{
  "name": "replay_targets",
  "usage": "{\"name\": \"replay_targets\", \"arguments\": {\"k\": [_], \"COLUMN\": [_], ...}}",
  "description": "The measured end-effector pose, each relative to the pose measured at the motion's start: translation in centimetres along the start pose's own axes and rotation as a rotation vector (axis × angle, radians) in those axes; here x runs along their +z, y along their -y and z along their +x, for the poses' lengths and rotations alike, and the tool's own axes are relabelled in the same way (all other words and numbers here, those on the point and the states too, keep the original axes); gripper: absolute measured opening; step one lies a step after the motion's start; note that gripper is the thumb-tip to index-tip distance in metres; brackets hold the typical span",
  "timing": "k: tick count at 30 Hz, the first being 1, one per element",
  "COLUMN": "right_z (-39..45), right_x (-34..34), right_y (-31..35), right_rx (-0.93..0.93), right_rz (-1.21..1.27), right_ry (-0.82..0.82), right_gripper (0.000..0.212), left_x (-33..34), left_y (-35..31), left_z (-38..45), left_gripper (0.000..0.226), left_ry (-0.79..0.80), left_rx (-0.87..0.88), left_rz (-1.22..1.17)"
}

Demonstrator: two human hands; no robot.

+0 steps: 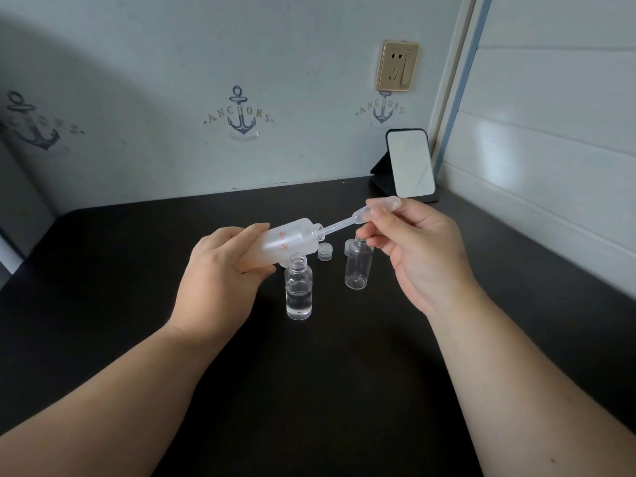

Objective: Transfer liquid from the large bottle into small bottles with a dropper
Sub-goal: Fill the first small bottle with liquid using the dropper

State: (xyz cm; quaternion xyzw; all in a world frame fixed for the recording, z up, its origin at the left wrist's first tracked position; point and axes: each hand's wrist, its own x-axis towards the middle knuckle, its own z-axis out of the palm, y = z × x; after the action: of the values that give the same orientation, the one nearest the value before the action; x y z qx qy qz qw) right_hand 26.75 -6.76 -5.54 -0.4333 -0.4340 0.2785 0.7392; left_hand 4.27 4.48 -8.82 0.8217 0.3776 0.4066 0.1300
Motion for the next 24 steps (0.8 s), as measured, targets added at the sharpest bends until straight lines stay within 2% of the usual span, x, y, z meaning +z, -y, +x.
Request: {"name": "replay_targets", "arguments": {"k": [11,24], "right_z": [0.3,1.0], "right_x": [-0.8,-2.5], "right_y": [0.7,1.1], "right_rx": [0.034,0.098], "right_rz": [0.153,0.498], "right_ry": [-0.089,-0.355], "right_gripper": [0.014,0.012], "left_x": [-0.1,-0.4], "left_y": [0.0,0.1], "left_z": [0.0,0.2], "left_gripper": [0.058,0.055], "left_ry": [0.007,-0.006], "left_rx": [-0.023,-0.128], "left_rz": [0.015,-0.050]}}
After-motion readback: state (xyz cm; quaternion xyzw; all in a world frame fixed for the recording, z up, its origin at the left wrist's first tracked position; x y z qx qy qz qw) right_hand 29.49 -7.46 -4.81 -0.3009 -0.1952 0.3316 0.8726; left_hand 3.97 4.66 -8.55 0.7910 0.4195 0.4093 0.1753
